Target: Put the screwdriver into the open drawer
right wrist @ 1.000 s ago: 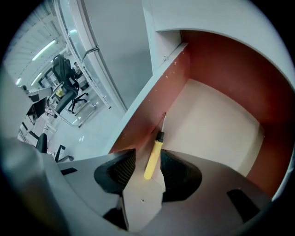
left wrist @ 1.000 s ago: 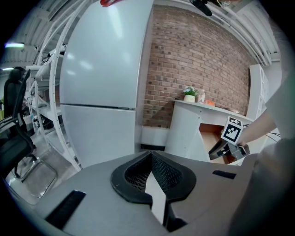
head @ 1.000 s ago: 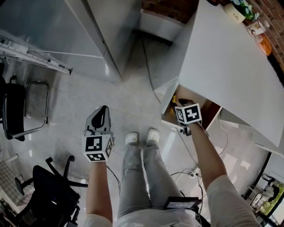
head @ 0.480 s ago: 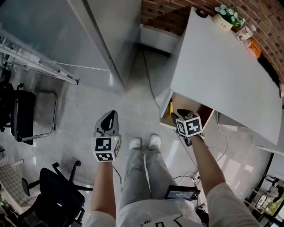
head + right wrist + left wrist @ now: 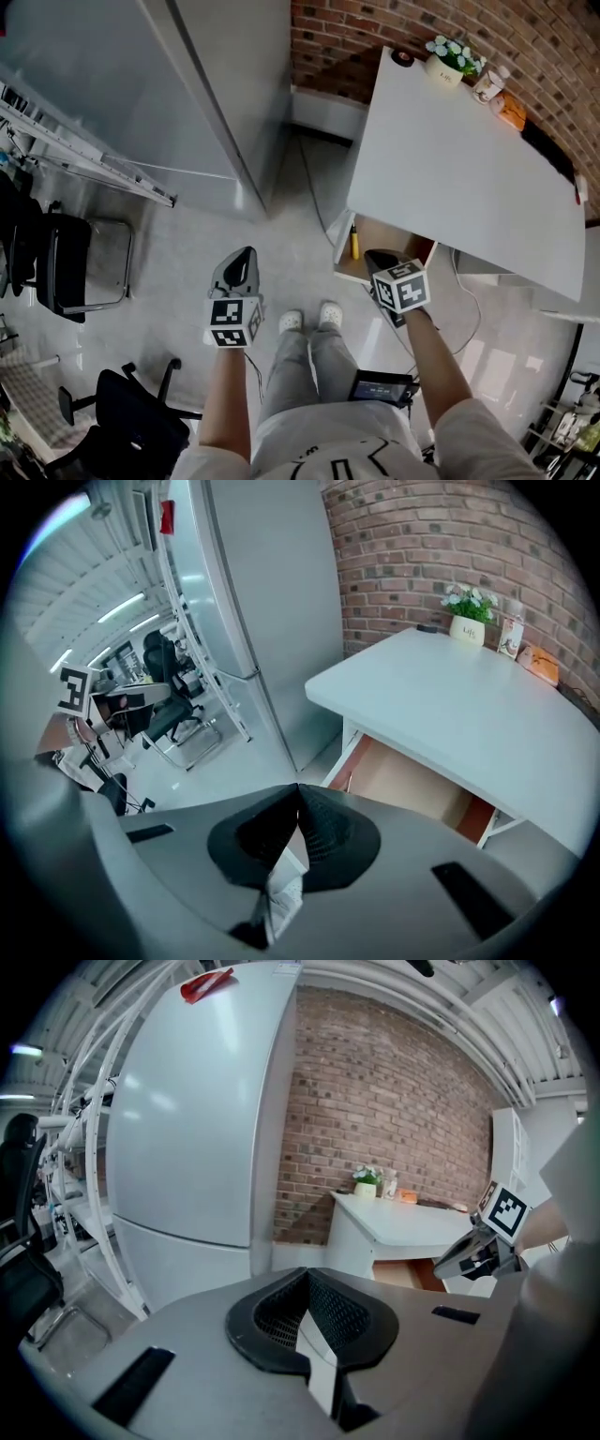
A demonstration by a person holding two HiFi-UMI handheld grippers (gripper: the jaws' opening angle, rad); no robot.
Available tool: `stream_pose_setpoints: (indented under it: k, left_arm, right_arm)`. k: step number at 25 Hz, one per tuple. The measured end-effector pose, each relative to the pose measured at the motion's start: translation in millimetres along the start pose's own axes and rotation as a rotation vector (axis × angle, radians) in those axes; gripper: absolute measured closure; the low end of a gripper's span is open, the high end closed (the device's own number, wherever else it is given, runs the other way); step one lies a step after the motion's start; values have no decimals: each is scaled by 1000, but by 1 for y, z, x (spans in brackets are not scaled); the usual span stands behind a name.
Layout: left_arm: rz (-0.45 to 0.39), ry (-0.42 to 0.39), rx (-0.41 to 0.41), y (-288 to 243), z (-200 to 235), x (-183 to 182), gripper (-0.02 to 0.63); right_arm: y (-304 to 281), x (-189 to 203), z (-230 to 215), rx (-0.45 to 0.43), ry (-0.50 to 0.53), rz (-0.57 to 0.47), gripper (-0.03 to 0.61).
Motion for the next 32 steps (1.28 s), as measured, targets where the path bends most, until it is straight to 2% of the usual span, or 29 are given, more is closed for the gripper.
stream_pose_setpoints:
  k: [7, 16, 26, 32]
  left_arm:
    - [-27, -28, 23, 18, -9, -33, 601]
    - [-122, -58, 41, 33, -17, -86, 601]
    - [-288, -104, 29, 63, -31, -146, 601]
    - [-363, -137, 27, 83, -39, -169, 601]
  right_arm:
    - [51, -26, 6, -4, 17, -73, 560]
    - [105, -55, 9, 33, 14, -173, 560]
    - [178, -97, 21, 66, 21, -420, 560]
    - [219, -112, 33, 103, 65, -566, 560]
Point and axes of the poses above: the fingertips, and each gripper's own axes: y backward along the fingers, z to its left, x out of its underside, the point moved 9 cm from there along y, backward along the fingers, and after that the axes turned 2 degrees about x, right-handed, at the moved point
